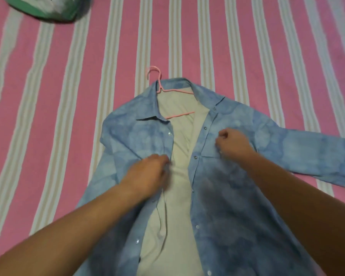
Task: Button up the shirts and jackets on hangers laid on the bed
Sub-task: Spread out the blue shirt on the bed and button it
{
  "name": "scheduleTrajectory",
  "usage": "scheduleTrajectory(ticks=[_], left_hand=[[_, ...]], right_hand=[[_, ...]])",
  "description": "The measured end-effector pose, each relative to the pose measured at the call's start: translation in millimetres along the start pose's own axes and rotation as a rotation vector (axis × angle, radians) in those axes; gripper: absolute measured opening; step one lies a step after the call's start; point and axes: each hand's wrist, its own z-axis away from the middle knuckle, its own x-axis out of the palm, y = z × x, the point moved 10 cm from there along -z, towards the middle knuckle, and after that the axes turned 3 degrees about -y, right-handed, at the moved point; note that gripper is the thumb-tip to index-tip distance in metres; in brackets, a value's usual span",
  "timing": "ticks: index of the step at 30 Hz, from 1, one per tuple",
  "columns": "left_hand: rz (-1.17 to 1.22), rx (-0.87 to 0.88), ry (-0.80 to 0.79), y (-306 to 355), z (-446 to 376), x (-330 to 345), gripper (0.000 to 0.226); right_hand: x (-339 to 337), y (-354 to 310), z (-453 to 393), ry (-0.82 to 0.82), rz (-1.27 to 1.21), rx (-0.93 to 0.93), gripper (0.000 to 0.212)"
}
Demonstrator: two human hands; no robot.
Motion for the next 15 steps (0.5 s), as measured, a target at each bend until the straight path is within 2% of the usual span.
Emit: scheduleTrajectory(ticks=[2, 3, 5, 7, 9, 11, 13, 15], left_hand=[[-0.130, 0.090, 0.311, -12, -42, -47, 0.037], [-0.243, 0.126, 0.382, -19, -61, -62, 0.048], [-0.443, 0.222, 0.380, -31, -100, -78, 0.058], [-0.550, 0.336, 0.307, -36, -127, -87, 0.045], [-0.585, 0.417, 0.235, -31, -143, -95, 0.024], [-0.450, 0.309, 0.166, -25, -150, -110, 0.015], [-0.242, 0.145, 0.083, -22, -149, -119, 0.019], [-0.004, 0.069, 0.133, -15, -136, -130, 0.016]], right_hand=[[-12, -12, -29, 0.077, -0.080, -0.013, 0.015], [-13, -17, -43, 0.094, -0.133, -0.004, 0.018], [-7, -21, -64, 0.100, -0.300, 0.050, 0.028], [7, -19, -77, 0.097, -0.556, 0.143, 0.028], [11, -20, -79, 0.144, -0.713, 0.189, 0.033], [-4, -32, -64, 0.259, -0.689, 0.135, 0.032], [-25, -57, -36, 0.371, -0.646, -0.040, 0.033], [-35, -85, -1, 0.435, -0.537, -0.240, 0.030]])
